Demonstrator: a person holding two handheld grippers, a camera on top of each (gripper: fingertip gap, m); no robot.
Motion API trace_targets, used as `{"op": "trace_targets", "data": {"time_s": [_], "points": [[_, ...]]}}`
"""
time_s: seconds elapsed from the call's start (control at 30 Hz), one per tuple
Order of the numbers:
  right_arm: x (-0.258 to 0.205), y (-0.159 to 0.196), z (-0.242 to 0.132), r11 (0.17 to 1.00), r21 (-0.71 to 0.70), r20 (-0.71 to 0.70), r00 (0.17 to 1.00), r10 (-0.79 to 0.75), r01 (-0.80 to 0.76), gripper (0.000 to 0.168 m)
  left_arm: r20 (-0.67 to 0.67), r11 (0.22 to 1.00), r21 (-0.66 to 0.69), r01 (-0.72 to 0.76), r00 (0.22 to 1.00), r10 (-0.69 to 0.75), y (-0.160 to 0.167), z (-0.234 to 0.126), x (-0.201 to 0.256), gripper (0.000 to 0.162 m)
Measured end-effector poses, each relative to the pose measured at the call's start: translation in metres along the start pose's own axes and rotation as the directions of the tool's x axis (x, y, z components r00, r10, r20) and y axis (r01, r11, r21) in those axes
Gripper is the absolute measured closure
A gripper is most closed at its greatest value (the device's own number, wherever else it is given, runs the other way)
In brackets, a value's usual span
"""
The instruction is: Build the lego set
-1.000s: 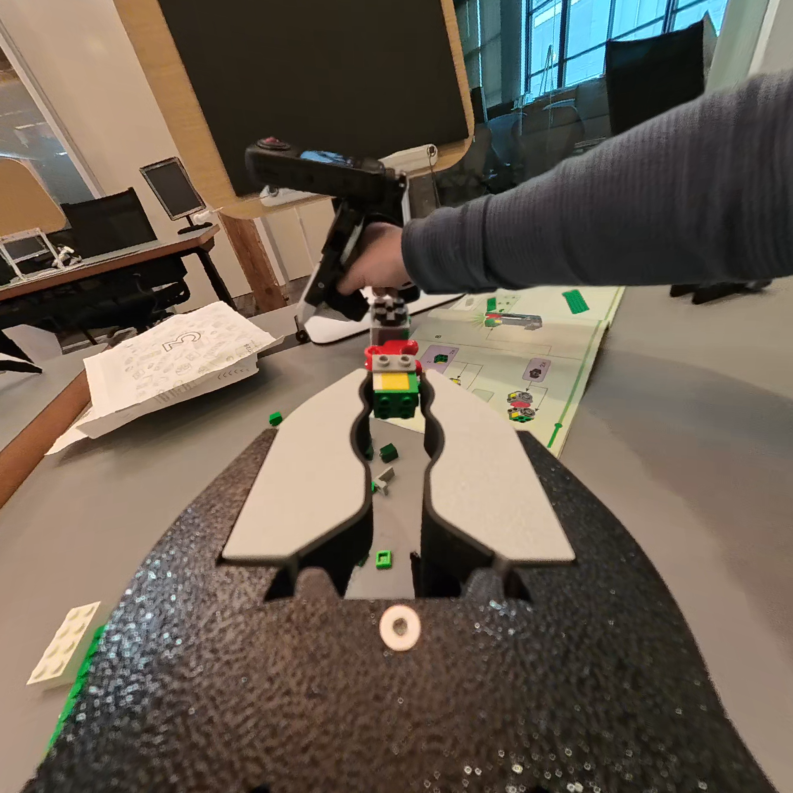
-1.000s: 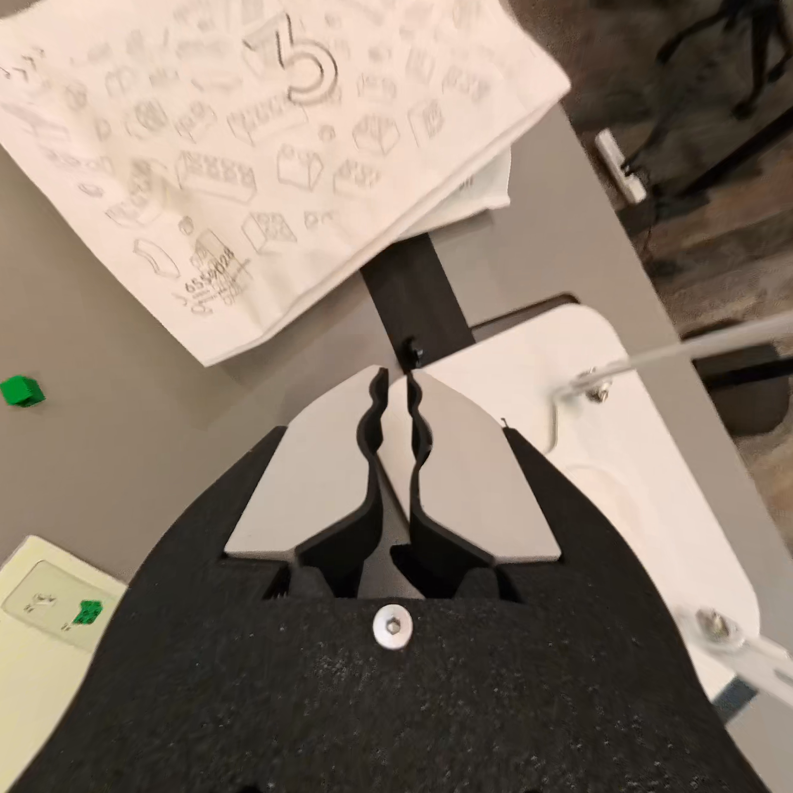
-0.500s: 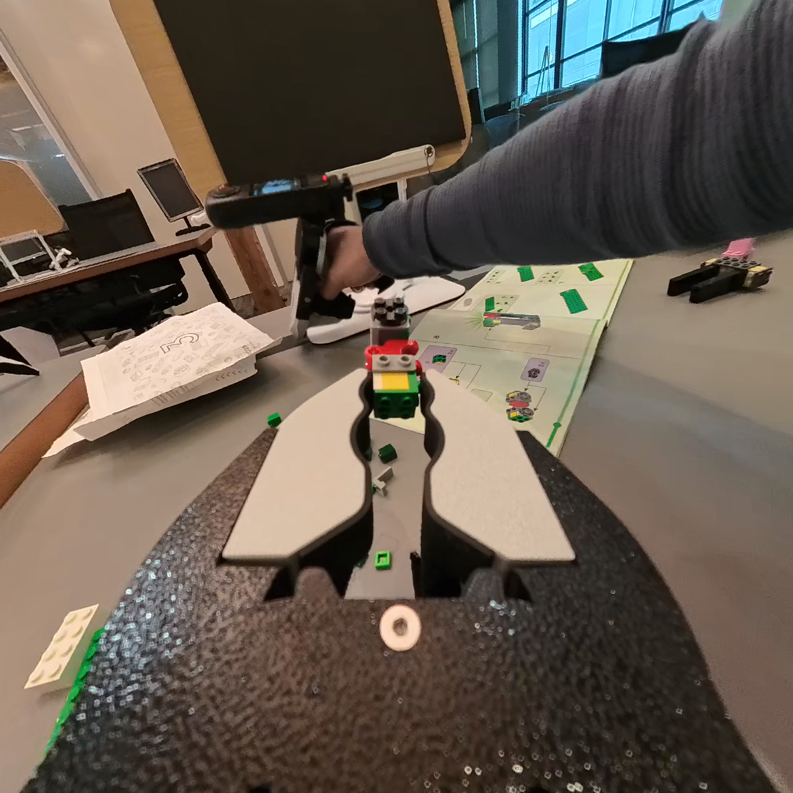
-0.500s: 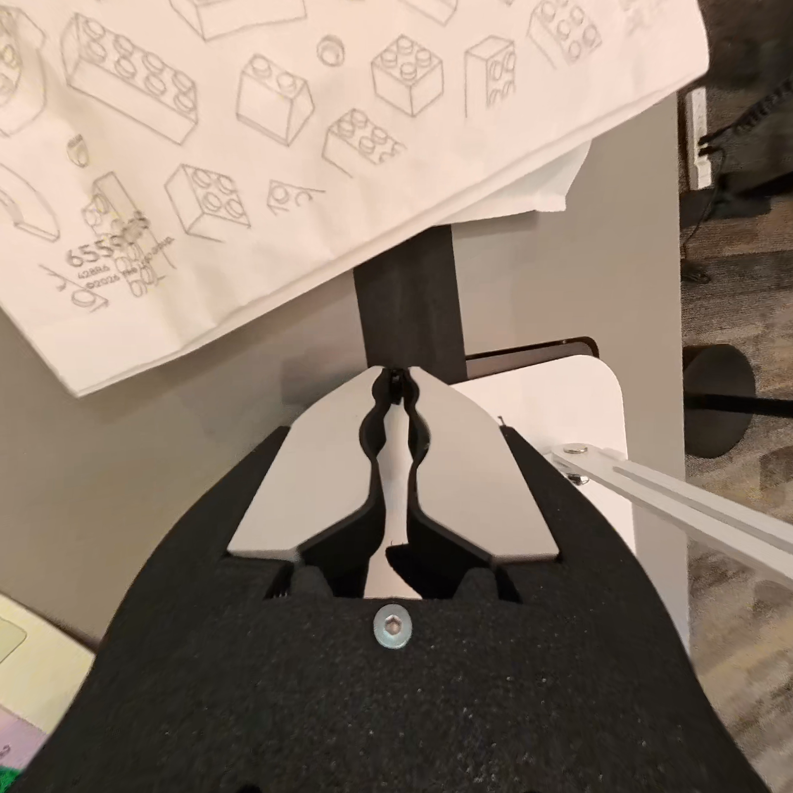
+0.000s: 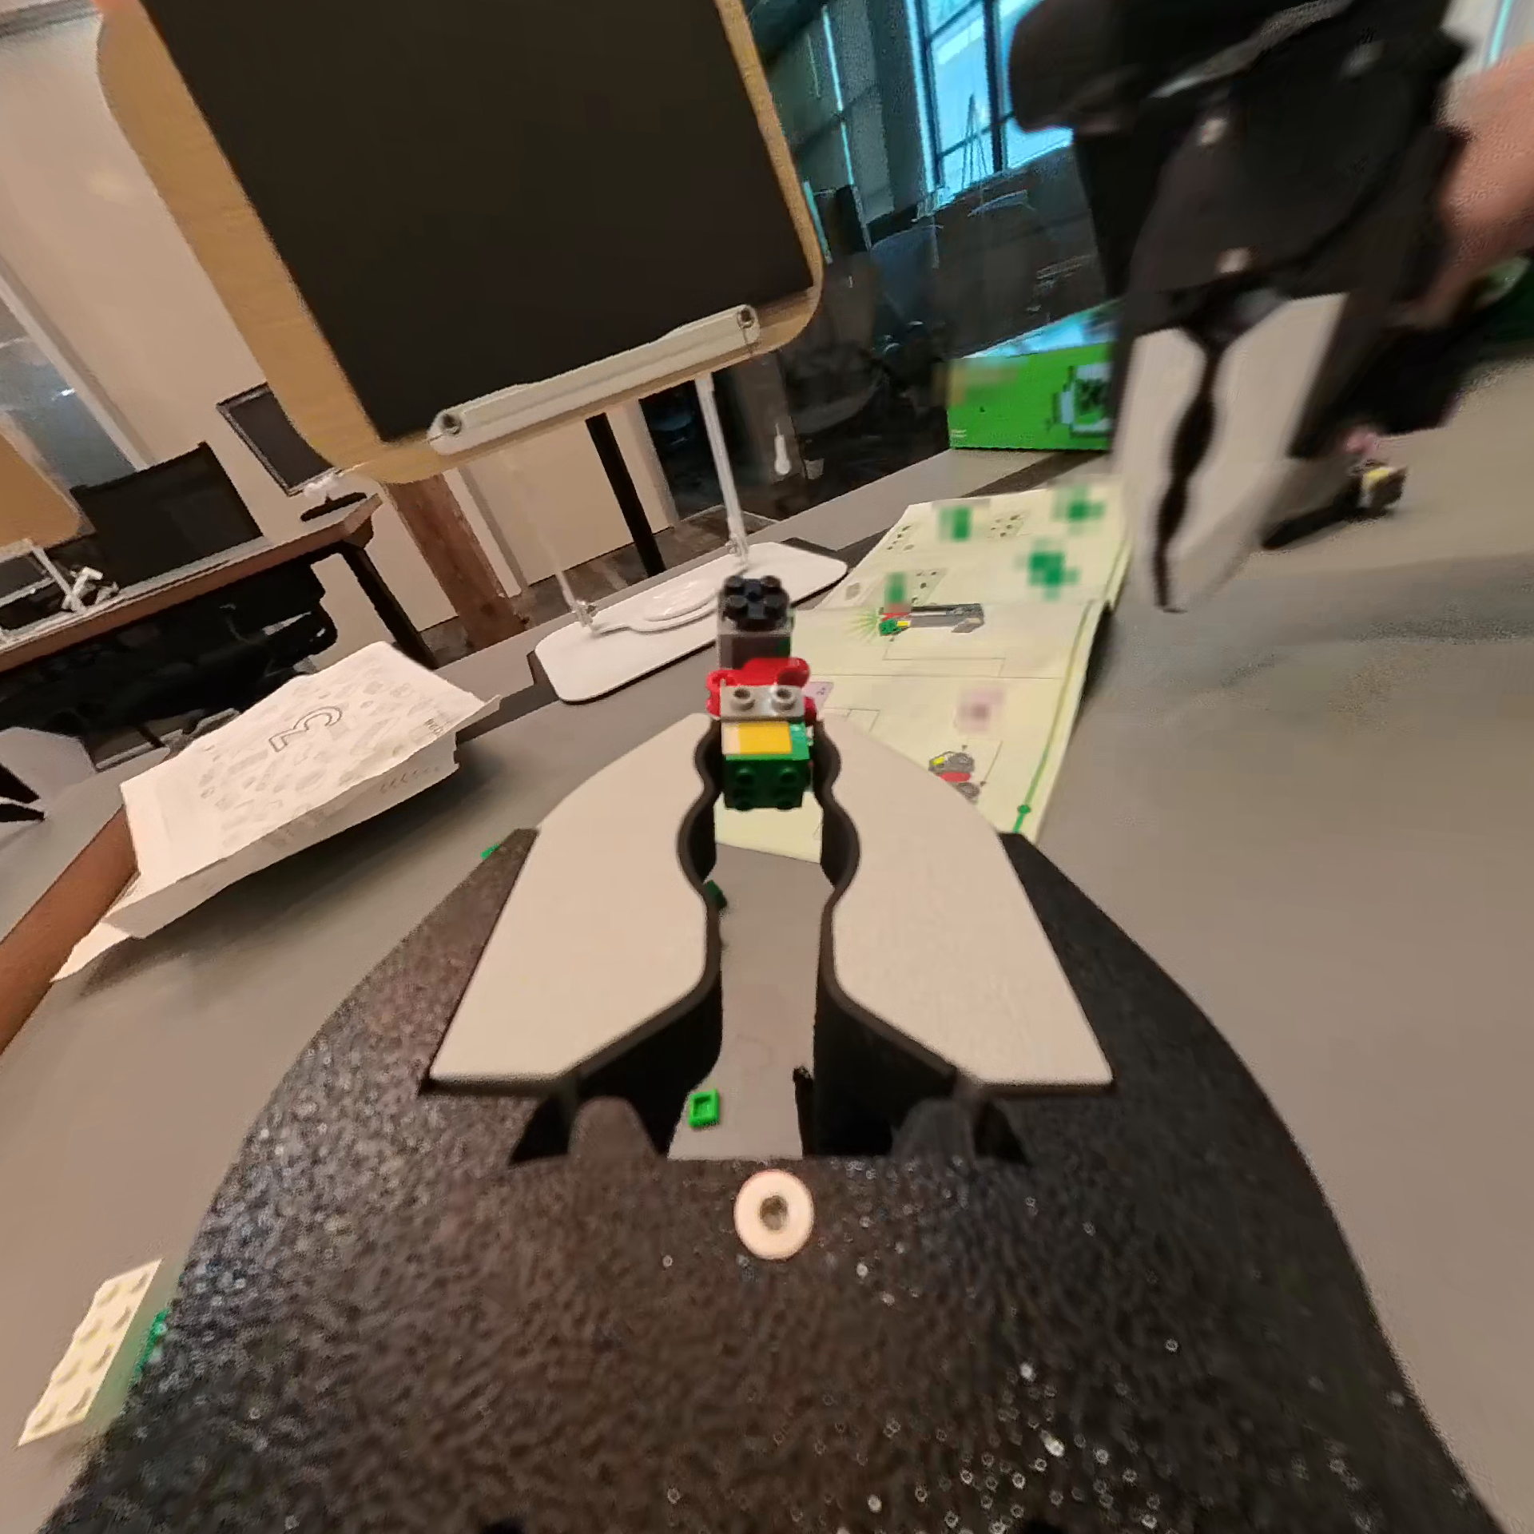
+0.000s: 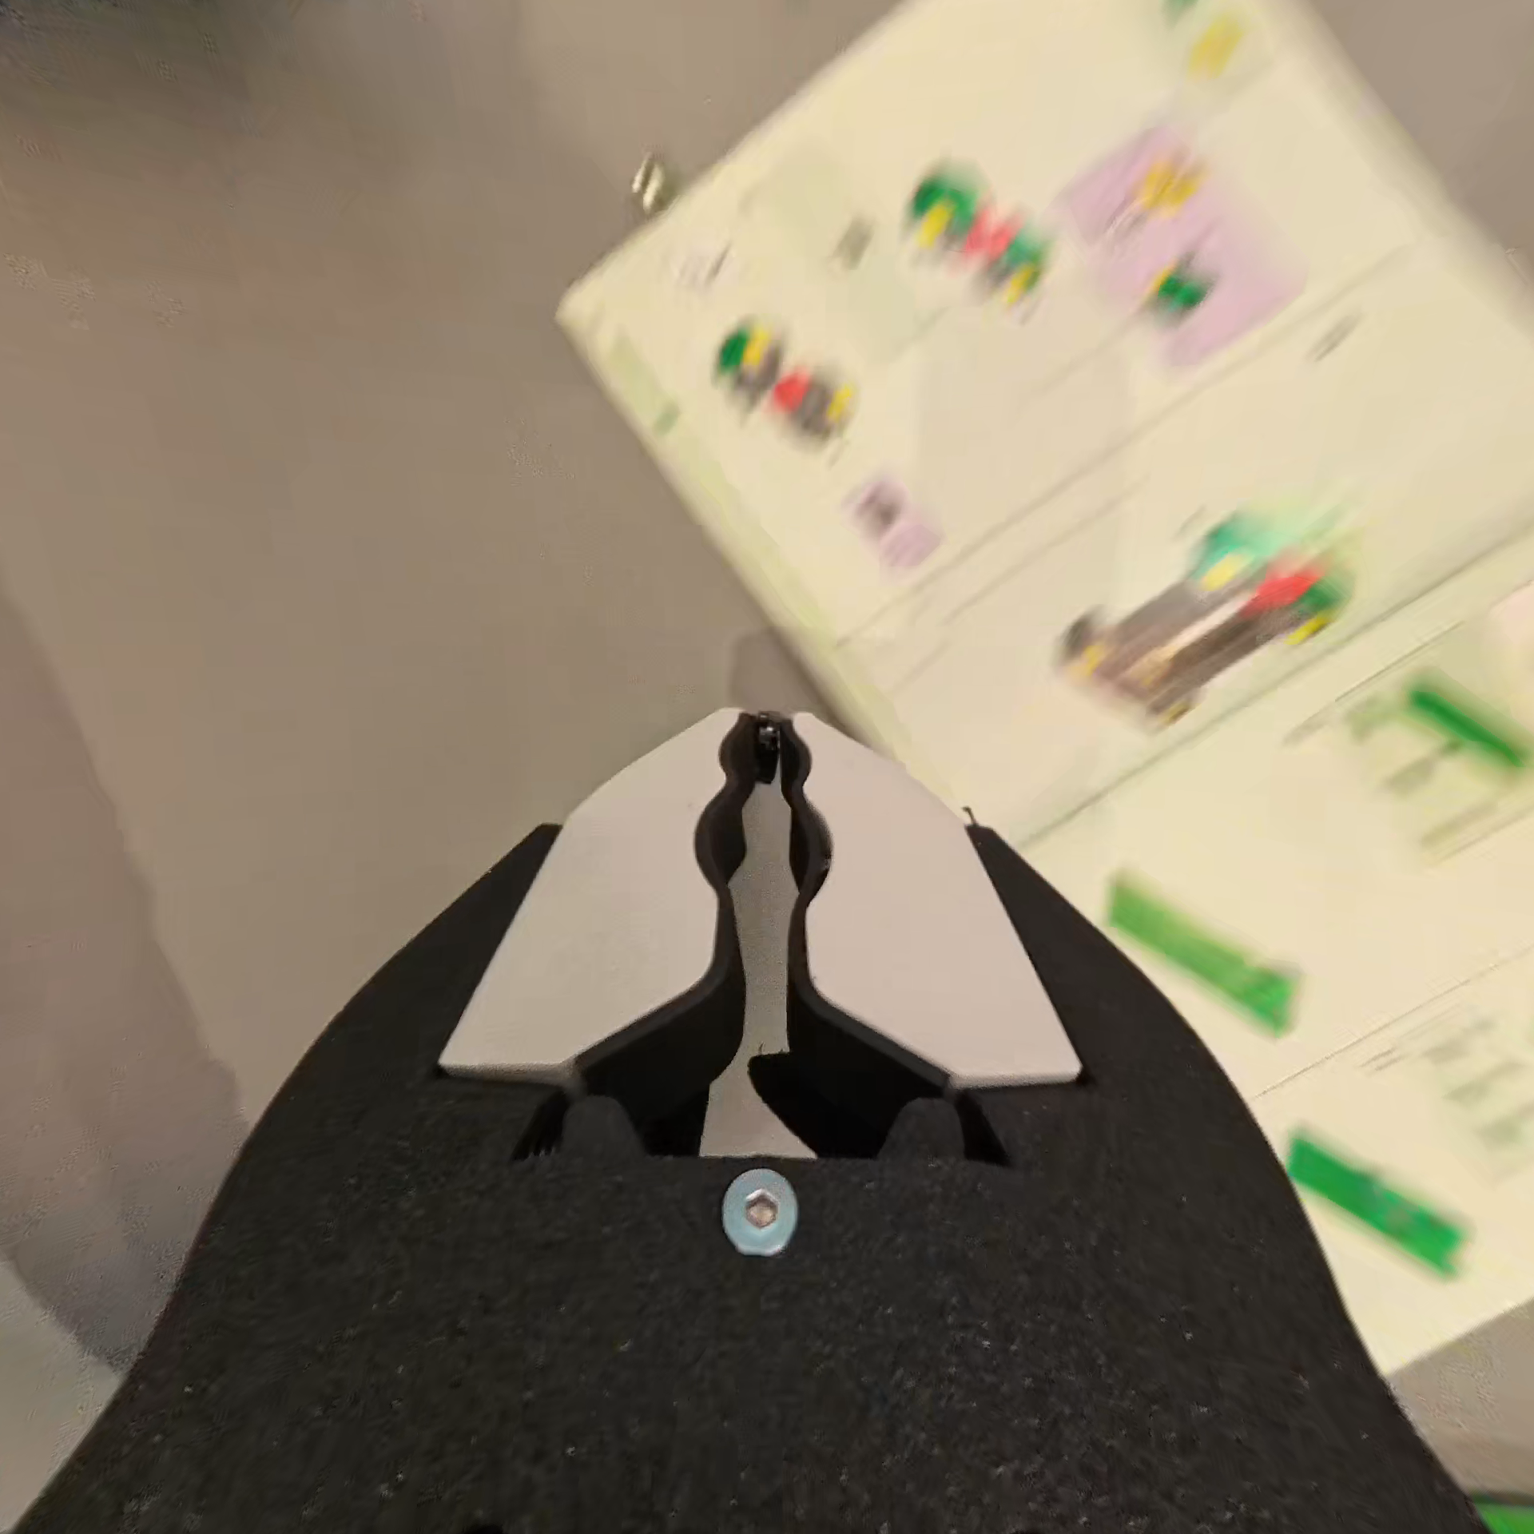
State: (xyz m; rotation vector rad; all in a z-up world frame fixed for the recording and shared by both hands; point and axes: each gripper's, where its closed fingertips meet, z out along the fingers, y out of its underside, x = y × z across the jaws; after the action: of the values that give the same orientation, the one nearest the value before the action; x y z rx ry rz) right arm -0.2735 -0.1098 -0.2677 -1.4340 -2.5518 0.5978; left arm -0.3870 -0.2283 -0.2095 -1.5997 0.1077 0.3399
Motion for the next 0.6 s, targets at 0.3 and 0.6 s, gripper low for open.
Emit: {"op": "trace_targets", "data": {"time_s": [0.3,0.6], "points": [[-0.1,0.102,-0.005,0.963,-0.113,0.308,0.913,0.268,-0.245,0.163,-0.048,0.993,0.024,-0.119,0.992,0.12,-0.009,-0.002,0.025,0.142],[-0.087,0.111,-0.011,0.936,-0.142,0.351,0.868,0.353,-0.323,0.162,-0.093,0.972,0.042,-0.232,0.968,0.235,-0.012,-0.002,0.047,0.142]]}}
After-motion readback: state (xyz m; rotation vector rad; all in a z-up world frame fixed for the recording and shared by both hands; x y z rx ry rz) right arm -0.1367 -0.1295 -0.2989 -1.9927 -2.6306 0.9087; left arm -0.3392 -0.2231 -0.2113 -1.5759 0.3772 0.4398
